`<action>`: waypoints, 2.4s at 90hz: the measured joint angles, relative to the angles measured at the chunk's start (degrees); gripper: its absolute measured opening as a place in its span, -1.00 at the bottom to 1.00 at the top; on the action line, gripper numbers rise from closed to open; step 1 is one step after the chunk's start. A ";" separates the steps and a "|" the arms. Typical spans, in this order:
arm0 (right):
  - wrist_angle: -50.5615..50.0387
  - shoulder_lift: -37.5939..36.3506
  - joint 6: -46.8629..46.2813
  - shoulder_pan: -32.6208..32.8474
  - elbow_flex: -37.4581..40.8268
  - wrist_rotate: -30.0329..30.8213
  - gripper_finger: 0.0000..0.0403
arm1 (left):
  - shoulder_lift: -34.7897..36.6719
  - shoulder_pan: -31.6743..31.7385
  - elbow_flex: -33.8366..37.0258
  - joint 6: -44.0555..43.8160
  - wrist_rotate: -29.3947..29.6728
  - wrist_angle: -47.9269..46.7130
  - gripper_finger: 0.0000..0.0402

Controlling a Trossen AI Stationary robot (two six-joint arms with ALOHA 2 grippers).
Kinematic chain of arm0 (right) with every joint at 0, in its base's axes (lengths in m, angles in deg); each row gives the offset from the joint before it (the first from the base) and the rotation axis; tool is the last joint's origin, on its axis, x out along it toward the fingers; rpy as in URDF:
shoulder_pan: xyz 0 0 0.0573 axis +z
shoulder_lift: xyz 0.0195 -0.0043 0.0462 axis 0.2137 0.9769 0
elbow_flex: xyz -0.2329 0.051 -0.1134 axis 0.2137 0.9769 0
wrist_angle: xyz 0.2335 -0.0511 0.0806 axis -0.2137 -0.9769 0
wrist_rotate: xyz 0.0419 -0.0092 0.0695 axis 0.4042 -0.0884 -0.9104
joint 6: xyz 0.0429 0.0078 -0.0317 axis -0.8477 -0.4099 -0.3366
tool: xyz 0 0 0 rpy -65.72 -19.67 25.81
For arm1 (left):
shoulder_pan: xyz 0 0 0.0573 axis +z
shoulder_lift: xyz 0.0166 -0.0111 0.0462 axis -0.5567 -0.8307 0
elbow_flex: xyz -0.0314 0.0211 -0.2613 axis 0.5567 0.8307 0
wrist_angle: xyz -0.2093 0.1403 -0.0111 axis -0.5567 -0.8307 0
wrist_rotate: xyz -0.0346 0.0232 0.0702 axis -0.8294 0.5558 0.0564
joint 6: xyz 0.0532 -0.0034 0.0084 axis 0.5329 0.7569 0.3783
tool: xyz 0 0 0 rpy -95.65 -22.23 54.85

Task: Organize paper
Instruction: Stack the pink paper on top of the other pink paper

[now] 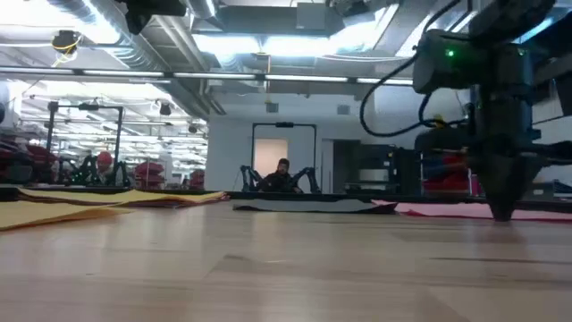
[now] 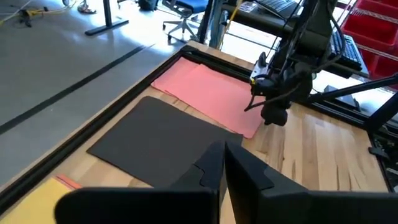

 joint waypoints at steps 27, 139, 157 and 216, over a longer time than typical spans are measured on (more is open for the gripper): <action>-4.00 -0.11 -3.53 0.04 0.32 2.34 -1.00 | 0.00 0.00 0.00 0.09 0.00 -0.12 -1.00; -12.90 -0.50 -10.53 1.40 -5.13 15.60 -1.00 | 0.07 0.00 0.00 1.14 0.04 -0.47 -1.00; -5.96 -0.13 -0.86 1.86 -9.13 14.75 -1.00 | 0.07 0.00 0.00 1.18 0.04 -1.71 -1.00; 1.59 6.91 1.16 -6.16 -5.58 10.02 -1.00 | 0.10 0.00 0.00 1.03 0.02 -1.58 -1.00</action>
